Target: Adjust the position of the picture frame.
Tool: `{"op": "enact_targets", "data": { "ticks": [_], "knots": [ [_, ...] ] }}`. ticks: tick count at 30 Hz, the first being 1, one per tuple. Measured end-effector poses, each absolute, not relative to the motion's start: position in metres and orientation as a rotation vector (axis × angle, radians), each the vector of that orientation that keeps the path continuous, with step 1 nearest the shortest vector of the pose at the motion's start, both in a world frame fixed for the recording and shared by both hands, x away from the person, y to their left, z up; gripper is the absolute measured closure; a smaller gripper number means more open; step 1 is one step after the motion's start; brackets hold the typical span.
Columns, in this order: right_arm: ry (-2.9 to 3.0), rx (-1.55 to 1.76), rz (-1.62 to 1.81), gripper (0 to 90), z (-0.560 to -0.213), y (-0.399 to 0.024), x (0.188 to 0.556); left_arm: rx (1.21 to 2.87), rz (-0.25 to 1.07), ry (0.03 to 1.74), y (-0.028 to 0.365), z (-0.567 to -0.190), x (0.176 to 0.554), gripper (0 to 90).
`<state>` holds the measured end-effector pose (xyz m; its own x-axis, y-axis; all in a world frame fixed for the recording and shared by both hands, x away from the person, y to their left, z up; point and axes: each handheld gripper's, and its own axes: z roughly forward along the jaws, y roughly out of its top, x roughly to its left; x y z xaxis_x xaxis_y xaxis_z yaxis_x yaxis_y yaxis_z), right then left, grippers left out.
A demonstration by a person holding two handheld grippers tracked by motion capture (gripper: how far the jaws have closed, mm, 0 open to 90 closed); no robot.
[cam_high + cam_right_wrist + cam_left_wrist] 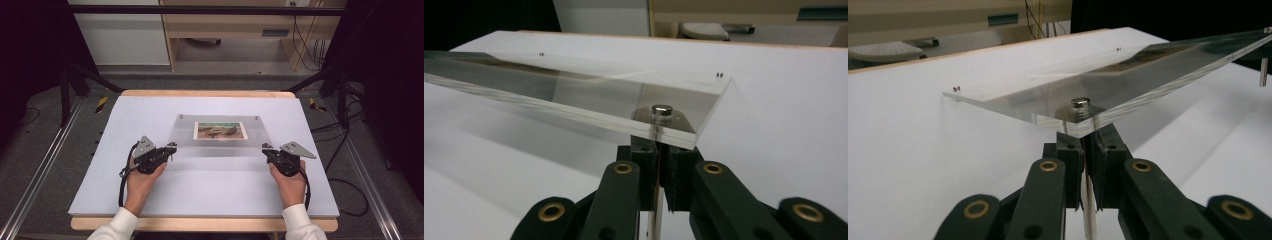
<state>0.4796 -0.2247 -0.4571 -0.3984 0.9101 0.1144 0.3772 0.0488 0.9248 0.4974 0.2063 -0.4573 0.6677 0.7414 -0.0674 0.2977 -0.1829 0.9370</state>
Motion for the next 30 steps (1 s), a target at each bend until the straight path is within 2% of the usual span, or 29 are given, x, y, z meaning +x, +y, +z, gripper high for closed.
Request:
{"op": "enact_targets", "data": {
  "ticks": [30],
  "knots": [
    [1.933,1.388,1.236,84.9,-0.477,-0.222,0.476,1.851,0.438,0.887,0.206,-0.479,0.493,84.2]
  ]
}}
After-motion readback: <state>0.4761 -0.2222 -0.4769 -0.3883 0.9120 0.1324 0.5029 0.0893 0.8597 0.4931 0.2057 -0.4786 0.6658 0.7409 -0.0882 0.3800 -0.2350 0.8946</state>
